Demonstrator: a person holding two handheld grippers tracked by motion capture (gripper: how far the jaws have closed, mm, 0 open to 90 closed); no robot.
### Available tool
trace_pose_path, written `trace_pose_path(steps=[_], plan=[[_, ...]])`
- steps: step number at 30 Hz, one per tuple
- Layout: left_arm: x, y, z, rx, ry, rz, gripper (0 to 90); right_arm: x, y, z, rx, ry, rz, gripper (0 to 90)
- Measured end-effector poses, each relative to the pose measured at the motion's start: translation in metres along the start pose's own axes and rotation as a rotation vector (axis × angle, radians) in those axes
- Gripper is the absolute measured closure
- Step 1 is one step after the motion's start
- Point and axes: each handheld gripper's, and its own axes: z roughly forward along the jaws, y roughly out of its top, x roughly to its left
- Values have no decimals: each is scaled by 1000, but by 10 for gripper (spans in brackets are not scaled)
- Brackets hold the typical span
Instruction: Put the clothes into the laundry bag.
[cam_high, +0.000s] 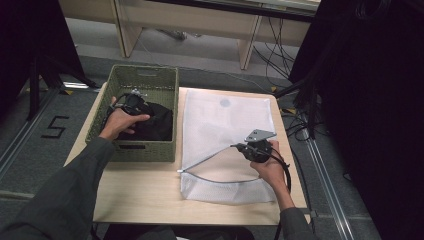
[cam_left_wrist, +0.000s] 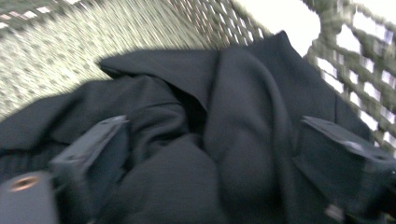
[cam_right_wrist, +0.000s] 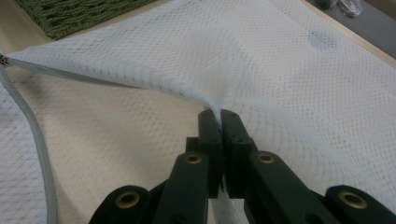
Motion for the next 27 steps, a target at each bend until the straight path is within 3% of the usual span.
trace_pose_path(steps=[2, 3, 6, 9, 11, 13, 14, 15, 17, 20, 21, 22, 24, 27], plan=[[-3, -1, 3, 18, 19, 20, 42, 0, 0, 1, -1, -2, -9, 889], [-2, -1, 4, 36, 43, 50, 43, 1, 0, 1, 4, -2, -5, 889], [1, -1, 6, 9, 116, 70, 107, 1, 0, 2, 6, 1, -11, 889], [5, -5, 8, -8, 136, 64, 128, 2, -1, 2, 12, -1, -9, 888], [8, -7, 11, 14, 142, 74, 116, 2, -1, 3, 14, 2, -12, 888], [12, -8, 16, 20, 162, 59, 85, 2, -1, 4, 18, 6, -23, 888], [14, -8, 17, 29, 196, 36, 79, 3, -1, 4, 21, 7, -24, 887], [15, -9, 19, 32, 203, 18, 58, 3, -1, 4, 20, 8, -24, 887], [15, -11, 24, 42, 171, -13, 23, 3, -1, 4, 21, 6, -19, 887], [11, -11, 26, 55, 109, 0, 0, 3, -2, 5, 21, 11, -24, 886], [10, -11, 25, 80, 81, 14, 0, 3, -2, 5, 21, 8, -21, 886], [9, -12, 26, 75, 80, 34, 0, 3, -2, 6, 25, 8, -18, 886], [12, -15, 30, 81, 79, 26, 0, 3, -2, 7, 30, 13, -25, 885], [14, -17, 35, 91, 118, 47, 0, 5, -2, 7, 33, 10, -23, 884]])
